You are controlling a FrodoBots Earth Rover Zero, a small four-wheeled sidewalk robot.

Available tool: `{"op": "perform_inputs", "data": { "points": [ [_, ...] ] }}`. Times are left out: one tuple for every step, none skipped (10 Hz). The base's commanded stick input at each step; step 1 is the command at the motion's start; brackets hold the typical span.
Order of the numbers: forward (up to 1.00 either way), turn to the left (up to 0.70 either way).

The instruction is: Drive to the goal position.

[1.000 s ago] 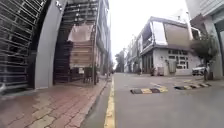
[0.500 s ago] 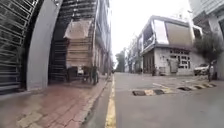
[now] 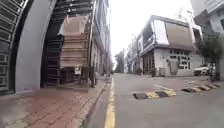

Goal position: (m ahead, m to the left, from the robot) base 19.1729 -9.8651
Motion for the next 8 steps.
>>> {"op": "perform_inputs", "data": {
  "points": [
    [0.50, -0.41],
    [0.50, -0.50],
    [0.50, -0.15],
    [0.50, 0.00],
    [0.50, 0.00],
    [0.50, 0.00],
    [0.50, 0.00],
    [0.50, 0.00]
  ]
}}
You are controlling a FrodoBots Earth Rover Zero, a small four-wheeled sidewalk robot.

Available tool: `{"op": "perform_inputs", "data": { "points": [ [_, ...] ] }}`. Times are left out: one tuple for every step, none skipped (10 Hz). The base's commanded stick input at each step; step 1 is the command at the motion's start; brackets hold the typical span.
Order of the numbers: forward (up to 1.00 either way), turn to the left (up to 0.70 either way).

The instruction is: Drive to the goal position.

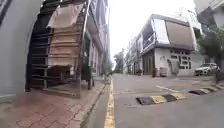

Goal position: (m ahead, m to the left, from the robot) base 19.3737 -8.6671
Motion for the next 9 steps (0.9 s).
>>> {"op": "perform_inputs", "data": {
  "points": [
    [0.50, 0.00],
    [0.50, 0.00],
    [0.50, 0.00],
    [0.50, 0.00],
    [0.50, -0.26],
    [0.50, -0.50],
    [0.50, -0.50],
    [0.50, -0.45],
    [0.50, -0.19]
  ]
}}
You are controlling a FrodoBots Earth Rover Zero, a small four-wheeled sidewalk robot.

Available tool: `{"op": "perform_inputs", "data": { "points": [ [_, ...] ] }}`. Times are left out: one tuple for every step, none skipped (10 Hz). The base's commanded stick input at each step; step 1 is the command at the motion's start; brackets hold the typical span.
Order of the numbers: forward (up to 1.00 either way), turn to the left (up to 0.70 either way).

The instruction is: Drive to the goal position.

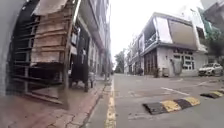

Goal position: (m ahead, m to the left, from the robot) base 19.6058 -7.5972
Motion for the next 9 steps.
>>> {"op": "perform_inputs", "data": {
  "points": [
    [0.50, 0.00],
    [0.50, 0.00],
    [0.50, 0.00],
    [0.50, 0.00],
    [0.50, 0.00],
    [0.50, 0.00],
    [0.50, 0.00],
    [0.50, 0.00],
    [0.50, 0.00]
  ]
}}
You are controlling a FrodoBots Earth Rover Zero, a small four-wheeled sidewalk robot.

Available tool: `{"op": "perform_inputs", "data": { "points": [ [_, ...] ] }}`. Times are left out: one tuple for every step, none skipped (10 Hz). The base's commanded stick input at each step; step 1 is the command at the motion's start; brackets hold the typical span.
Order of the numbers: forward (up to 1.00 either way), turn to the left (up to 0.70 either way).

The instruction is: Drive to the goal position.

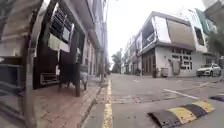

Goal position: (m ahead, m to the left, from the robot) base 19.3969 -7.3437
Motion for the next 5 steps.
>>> {"op": "perform_inputs", "data": {
  "points": [
    [0.50, 0.00],
    [0.50, 0.00],
    [0.50, 0.00],
    [0.50, 0.00],
    [0.50, 0.00]
  ]
}}
